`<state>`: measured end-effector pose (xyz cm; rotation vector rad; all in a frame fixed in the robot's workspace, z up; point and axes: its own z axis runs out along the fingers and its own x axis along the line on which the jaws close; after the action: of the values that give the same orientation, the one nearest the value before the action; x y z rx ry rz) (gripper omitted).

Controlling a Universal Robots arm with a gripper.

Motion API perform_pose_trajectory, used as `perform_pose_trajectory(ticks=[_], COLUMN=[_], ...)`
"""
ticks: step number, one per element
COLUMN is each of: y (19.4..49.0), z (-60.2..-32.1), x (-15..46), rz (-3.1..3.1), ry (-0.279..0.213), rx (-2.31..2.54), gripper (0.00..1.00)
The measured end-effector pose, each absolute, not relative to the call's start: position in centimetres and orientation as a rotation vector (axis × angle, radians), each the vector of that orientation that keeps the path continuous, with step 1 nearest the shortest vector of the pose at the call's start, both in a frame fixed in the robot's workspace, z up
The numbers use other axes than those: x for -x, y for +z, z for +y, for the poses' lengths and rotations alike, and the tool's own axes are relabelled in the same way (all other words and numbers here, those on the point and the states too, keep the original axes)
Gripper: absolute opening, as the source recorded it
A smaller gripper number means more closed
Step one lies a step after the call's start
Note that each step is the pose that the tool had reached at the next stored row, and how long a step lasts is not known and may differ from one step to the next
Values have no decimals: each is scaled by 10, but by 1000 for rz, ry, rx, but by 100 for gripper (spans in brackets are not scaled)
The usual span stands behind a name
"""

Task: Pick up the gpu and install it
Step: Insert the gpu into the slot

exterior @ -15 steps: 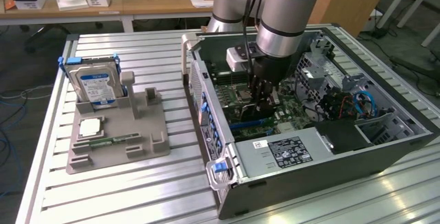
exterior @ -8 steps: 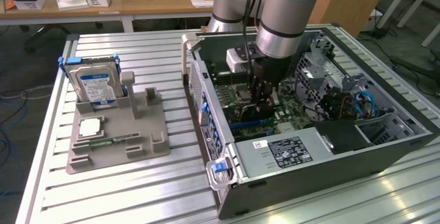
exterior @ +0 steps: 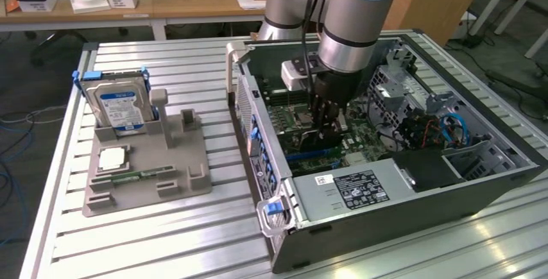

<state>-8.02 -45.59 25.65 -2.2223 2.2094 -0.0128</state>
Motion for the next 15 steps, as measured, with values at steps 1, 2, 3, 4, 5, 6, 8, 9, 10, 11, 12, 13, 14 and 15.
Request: perform_pose_trajectory(ticks=[1,2,3,4,5,6,8,9,10,11,12,13,14,15], y=[257,258,258,258,258,259,258,259,258,258,258,258,258,257], z=[-456,-456,-455,-455,-455,-455,-455,-455,-455,-455,-455,-455,-455,-455], x=[80,80,81,81,81,81,81,81,81,82,82,82,82,82], rz=[2208,2207,2207,2206,2205,2205,2204,2204,2204,2204,2204,2204,2204,2204], ry=[-15,-18,-19,-21,-23,-24,-26,-26,-26,-26,-26,-27,-26,-27], rx=[2222,2221,2220,2219,2218,2218,2217,2217,2217,2217,2217,2217,2217,2217], gripper=[26,26,26,26,26,26,26,26,26,26,26,26,26,26])
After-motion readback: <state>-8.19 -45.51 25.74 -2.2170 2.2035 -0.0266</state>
